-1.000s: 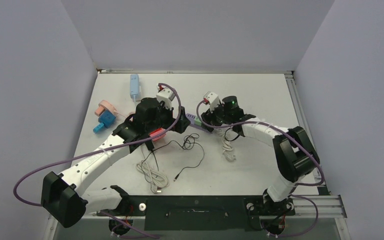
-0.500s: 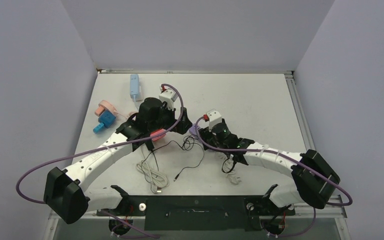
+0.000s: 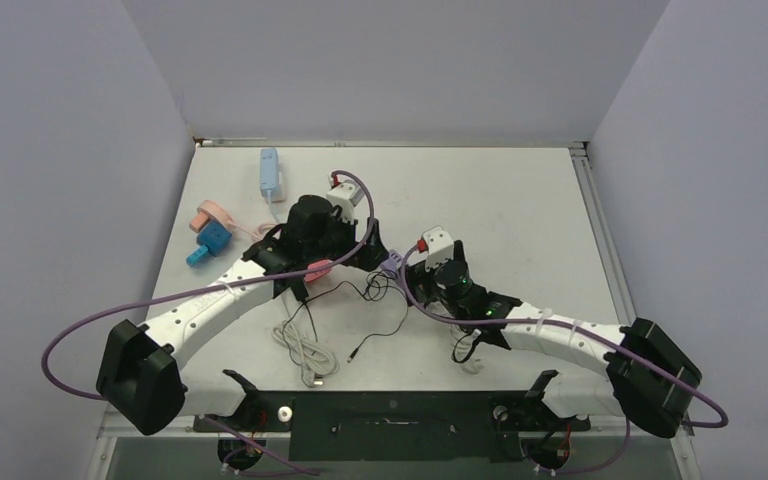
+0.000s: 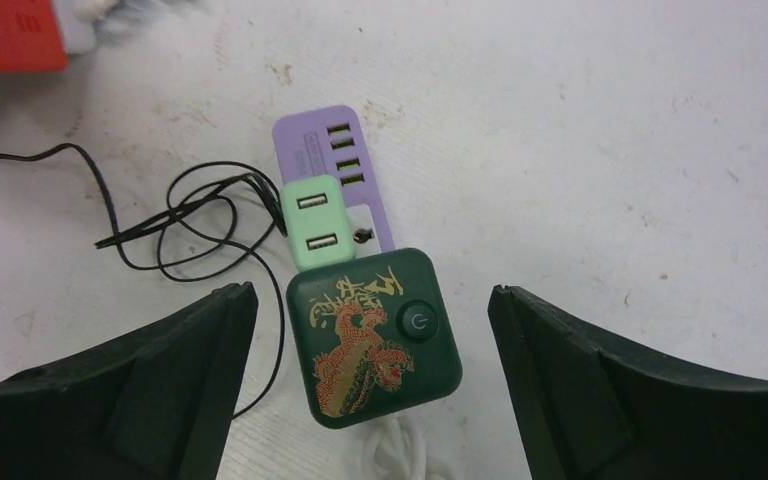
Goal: Pull the plug off the socket
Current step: Move the socket to the center of the board.
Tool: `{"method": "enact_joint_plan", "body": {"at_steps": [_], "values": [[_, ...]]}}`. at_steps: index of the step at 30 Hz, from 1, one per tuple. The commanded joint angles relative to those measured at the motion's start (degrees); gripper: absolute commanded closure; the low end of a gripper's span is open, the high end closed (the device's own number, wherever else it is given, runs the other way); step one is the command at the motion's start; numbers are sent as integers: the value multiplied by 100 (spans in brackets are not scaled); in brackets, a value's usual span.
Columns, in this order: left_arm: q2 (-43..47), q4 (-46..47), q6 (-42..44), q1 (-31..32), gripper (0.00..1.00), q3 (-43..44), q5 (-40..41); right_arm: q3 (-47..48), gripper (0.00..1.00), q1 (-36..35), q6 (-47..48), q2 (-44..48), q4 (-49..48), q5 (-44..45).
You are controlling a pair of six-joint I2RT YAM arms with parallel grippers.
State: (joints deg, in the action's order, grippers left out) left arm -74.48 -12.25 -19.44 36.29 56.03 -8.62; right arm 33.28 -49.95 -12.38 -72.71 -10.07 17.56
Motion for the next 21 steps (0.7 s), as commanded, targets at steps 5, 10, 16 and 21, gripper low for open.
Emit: {"method": "enact_joint_plan", "body": {"at_steps": [5,10,16,21], "values": [[-639,280,-605,1,4,1001,-307,-826,10,1257,861,457,-2254,-2343],[-1339,304,-1051,9,4,1425,-448,-1160,10,1834,599,284,-3021,-3117],[-1529,681,-1205,33,2,818,-698,-1678,10,1728,583,798,-3410,-3036],[-1736,526,-1139,267,1,820,-631,-1775,10,1584,538,837,-3306,-2994]]}}
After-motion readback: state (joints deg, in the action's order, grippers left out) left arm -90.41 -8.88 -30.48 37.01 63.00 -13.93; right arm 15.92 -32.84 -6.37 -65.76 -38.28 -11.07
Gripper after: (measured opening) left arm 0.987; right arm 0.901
